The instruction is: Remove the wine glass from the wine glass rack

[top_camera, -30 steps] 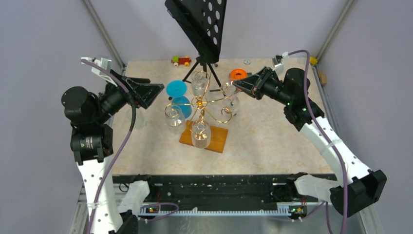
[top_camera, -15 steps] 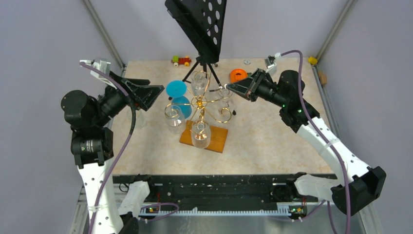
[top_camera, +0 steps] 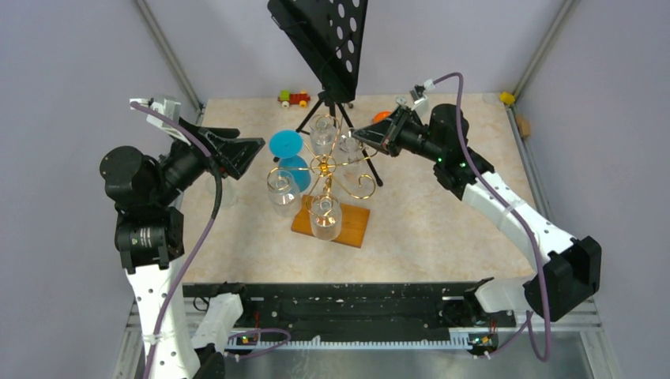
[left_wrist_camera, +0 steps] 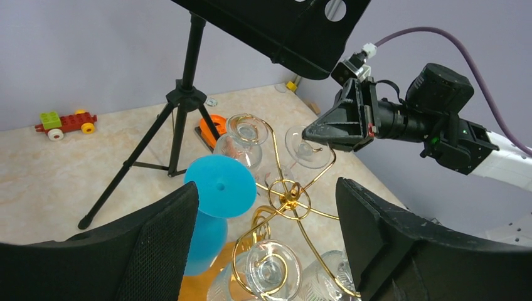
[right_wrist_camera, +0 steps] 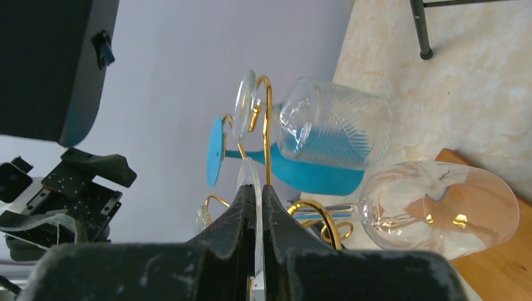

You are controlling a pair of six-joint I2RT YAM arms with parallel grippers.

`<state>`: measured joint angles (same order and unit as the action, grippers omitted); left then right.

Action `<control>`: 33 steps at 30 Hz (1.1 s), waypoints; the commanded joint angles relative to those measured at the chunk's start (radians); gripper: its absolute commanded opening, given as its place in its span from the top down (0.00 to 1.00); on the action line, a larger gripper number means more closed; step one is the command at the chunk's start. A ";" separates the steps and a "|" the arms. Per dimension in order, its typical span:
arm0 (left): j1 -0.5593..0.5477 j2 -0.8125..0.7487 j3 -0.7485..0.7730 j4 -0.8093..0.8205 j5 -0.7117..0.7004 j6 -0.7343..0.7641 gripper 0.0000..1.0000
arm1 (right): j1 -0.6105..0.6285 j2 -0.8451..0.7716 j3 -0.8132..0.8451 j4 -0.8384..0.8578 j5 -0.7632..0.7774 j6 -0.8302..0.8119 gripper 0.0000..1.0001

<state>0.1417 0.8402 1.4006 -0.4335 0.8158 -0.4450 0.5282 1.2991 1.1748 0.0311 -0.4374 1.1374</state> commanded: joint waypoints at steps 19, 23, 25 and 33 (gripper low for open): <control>-0.004 -0.036 -0.048 0.161 0.201 -0.050 0.14 | -0.039 0.053 0.151 0.097 0.164 0.020 1.00; -0.033 -0.037 -0.095 0.254 0.223 -0.114 0.15 | -0.079 0.004 0.118 0.086 0.187 0.037 1.00; -0.079 -0.031 -0.104 0.269 0.205 -0.099 0.15 | -0.106 -0.023 0.094 0.089 0.188 0.053 1.00; -0.409 0.084 -0.058 0.271 0.020 -0.032 0.18 | -0.203 -0.159 0.064 0.013 0.165 0.072 1.00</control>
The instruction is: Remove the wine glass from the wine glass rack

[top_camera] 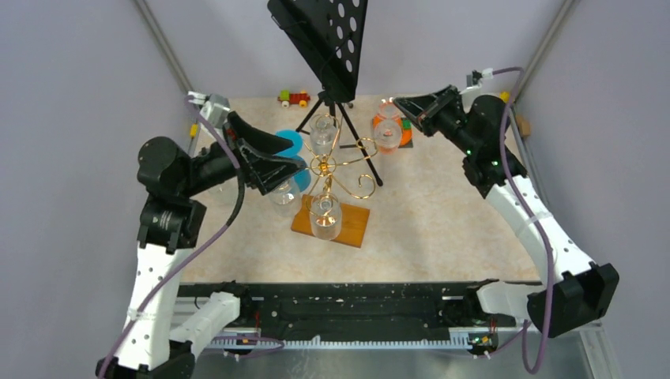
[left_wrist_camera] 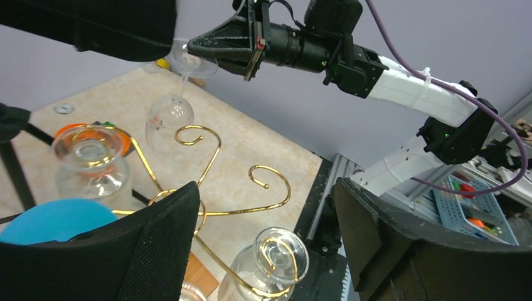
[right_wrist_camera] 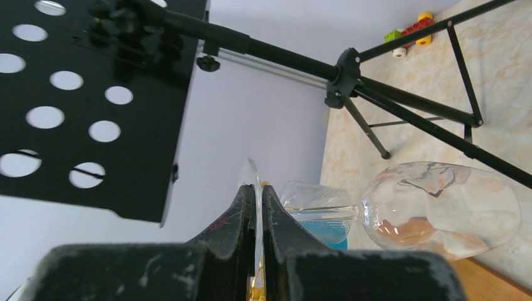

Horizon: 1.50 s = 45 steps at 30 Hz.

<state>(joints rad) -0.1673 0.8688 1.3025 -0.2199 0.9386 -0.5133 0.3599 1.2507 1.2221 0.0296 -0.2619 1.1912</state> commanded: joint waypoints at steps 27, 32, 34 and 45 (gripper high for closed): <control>-0.609 0.448 0.239 0.155 -0.158 0.719 0.25 | -0.117 -0.386 0.006 -0.087 -0.475 0.214 1.00; -0.609 0.510 0.301 0.171 -0.094 0.682 0.36 | -0.117 -0.391 -0.022 -0.025 -0.499 0.261 1.00; -0.609 0.525 0.300 0.201 -0.055 0.630 0.40 | -0.117 -0.395 -0.036 0.000 -0.497 0.274 1.00; -0.609 0.579 0.252 0.417 0.005 0.386 0.58 | -0.117 -0.381 -0.057 0.027 -0.505 0.283 1.00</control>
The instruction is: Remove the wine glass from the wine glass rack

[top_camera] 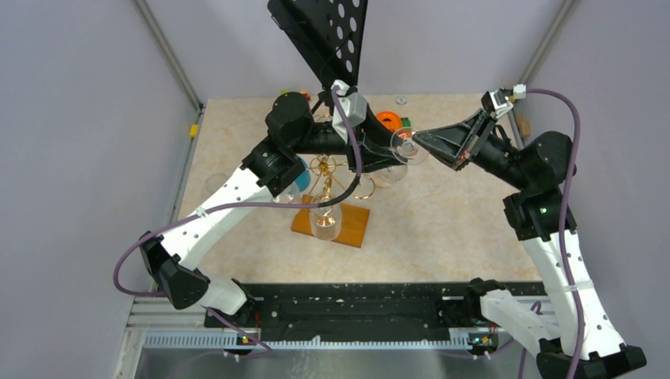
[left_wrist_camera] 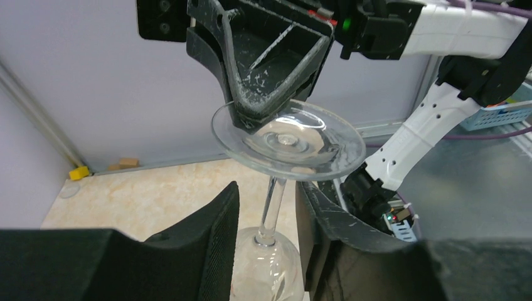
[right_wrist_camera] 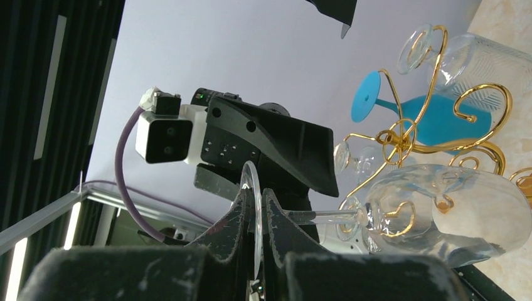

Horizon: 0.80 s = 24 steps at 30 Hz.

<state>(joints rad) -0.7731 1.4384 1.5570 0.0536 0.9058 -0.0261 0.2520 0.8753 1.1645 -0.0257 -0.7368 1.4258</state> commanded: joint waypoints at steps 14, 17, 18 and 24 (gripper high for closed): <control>-0.005 0.059 0.004 0.139 0.118 -0.112 0.92 | -0.009 -0.004 0.009 0.100 -0.024 0.050 1.00; -0.005 0.060 0.011 0.163 0.122 -0.145 1.00 | -0.009 -0.006 0.025 0.066 -0.010 0.008 1.00; -0.005 0.054 0.006 0.184 0.108 -0.163 1.00 | -0.009 -0.008 0.027 0.051 0.002 -0.006 1.00; -0.009 0.027 -0.050 0.385 0.012 -0.283 1.00 | -0.009 -0.040 0.024 -0.051 0.121 -0.143 0.32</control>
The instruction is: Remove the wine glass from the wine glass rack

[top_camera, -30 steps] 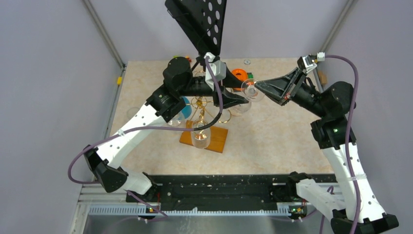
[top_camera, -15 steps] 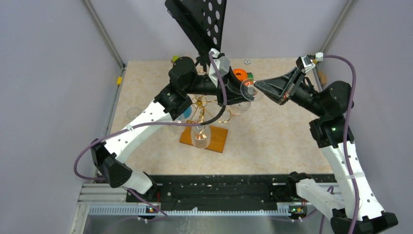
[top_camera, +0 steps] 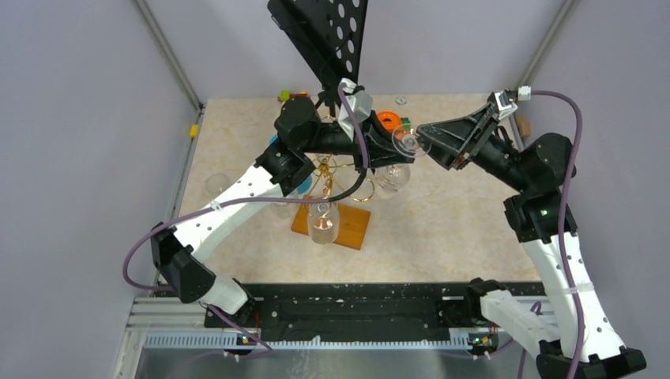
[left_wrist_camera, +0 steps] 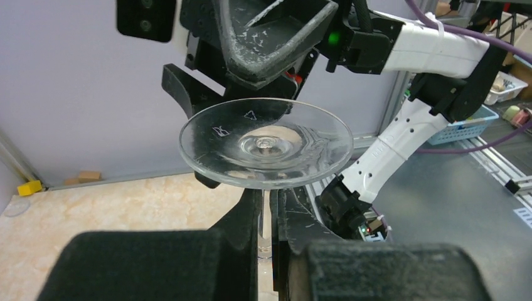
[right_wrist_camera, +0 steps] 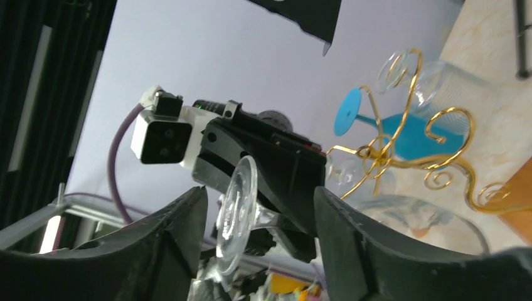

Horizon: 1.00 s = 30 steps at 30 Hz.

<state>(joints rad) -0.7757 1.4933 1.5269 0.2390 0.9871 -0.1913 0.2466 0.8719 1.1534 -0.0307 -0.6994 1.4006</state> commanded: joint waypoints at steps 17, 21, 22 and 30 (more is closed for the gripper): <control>-0.007 -0.049 -0.064 0.581 -0.640 -0.518 1.00 | -0.004 -0.320 -0.176 -0.002 0.443 -0.258 0.10; -0.025 -0.015 -0.011 0.610 -0.676 -0.641 1.00 | -0.003 -0.345 -0.236 0.093 0.387 -0.210 0.10; -0.032 -0.012 -0.006 0.614 -0.693 -0.648 1.00 | -0.003 -0.349 -0.244 0.113 0.373 -0.202 0.10; -0.076 -0.015 -0.024 0.671 -0.784 -0.661 1.00 | -0.004 -0.343 -0.335 0.400 0.232 -0.062 0.20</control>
<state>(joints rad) -0.8349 1.4864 1.4731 0.8036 0.2813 -0.8089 0.2466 0.5209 0.8394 0.1074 -0.3637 1.2419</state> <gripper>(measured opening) 0.065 0.837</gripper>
